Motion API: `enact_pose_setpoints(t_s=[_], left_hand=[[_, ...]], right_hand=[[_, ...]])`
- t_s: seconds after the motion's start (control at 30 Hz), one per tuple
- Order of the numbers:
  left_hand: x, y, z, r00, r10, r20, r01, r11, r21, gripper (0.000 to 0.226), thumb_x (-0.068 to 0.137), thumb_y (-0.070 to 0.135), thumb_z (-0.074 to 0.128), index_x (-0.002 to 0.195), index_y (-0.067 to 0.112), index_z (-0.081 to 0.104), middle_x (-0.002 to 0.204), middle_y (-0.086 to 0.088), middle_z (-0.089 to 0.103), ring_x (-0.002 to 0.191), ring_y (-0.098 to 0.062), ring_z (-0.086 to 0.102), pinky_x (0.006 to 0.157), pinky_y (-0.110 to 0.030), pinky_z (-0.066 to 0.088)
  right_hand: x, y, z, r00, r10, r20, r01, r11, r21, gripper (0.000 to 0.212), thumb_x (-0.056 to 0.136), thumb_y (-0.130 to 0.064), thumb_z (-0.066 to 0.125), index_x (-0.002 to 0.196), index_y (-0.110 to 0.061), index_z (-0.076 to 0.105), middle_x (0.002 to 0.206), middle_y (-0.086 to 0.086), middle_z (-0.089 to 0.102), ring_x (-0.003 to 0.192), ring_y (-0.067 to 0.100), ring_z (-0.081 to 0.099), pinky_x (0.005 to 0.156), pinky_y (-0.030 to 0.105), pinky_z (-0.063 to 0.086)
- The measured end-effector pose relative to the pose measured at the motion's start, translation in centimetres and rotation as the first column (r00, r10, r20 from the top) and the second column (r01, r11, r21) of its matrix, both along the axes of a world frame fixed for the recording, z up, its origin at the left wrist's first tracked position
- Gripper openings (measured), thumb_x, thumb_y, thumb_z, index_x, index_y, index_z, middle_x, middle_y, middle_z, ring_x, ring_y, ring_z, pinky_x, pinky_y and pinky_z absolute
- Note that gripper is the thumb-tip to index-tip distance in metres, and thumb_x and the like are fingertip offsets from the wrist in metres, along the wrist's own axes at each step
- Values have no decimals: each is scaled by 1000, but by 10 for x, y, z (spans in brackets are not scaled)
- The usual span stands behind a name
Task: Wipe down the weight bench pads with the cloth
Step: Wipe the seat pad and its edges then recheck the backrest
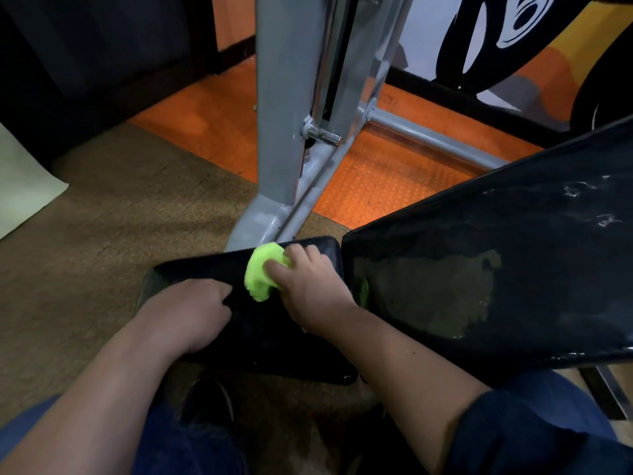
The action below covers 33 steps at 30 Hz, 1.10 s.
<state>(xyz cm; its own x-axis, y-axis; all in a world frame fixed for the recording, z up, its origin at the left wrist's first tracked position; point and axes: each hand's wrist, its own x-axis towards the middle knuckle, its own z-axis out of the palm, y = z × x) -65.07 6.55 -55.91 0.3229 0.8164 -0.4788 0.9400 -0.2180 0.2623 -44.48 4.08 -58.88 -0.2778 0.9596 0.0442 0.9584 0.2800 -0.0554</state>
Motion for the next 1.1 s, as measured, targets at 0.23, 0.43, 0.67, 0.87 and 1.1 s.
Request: enact_pose_setpoints(t_s=[0.23, 0.43, 0.67, 0.87, 1.1], left_hand=[[4, 0, 2, 1000, -9, -10, 9, 1000, 20, 33, 81, 31, 46, 108, 32, 65, 105, 3, 69, 98, -20, 64, 85, -36, 54], [7, 1, -2, 1000, -12, -9, 13, 998, 66, 20, 86, 26, 50, 100, 26, 64, 105, -1, 70, 101, -23, 64, 81, -34, 52], [6, 3, -5, 1000, -7, 7, 6, 997, 79, 27, 84, 27, 48, 106, 28, 64, 109, -1, 71, 103, -23, 65, 85, -35, 54], [9, 3, -3, 1000, 6, 27, -7, 998, 68, 17, 82, 28, 47, 92, 31, 61, 96, 1, 70, 93, -22, 65, 79, -35, 54], [11, 4, 1, 1000, -9, 10, 8, 997, 72, 33, 78, 32, 43, 104, 32, 64, 103, 2, 71, 100, -22, 66, 83, -37, 54]], right_hand=[[-6, -1, -3, 997, 70, -40, -69, 997, 18, 41, 86, -21, 58, 127, -23, 53, 116, 14, 47, 96, 32, 42, 77, 44, 38], [-10, 11, 1, 999, -32, -33, 32, 999, 8, 39, 85, -18, 58, 124, -23, 53, 114, 13, 47, 95, 33, 43, 72, 40, 27], [0, 16, 1, 999, -33, -38, 33, 999, 9, 39, 88, -17, 55, 127, -23, 51, 115, 12, 45, 97, 32, 42, 74, 41, 28], [-2, 14, -3, 997, 53, -54, -51, 998, 27, 34, 87, -20, 57, 121, -22, 53, 111, 13, 45, 95, 32, 41, 76, 43, 35], [-12, 28, -1, 999, 10, -48, -9, 1000, 23, 32, 88, -18, 56, 119, -21, 53, 107, 12, 43, 94, 31, 40, 74, 42, 31]])
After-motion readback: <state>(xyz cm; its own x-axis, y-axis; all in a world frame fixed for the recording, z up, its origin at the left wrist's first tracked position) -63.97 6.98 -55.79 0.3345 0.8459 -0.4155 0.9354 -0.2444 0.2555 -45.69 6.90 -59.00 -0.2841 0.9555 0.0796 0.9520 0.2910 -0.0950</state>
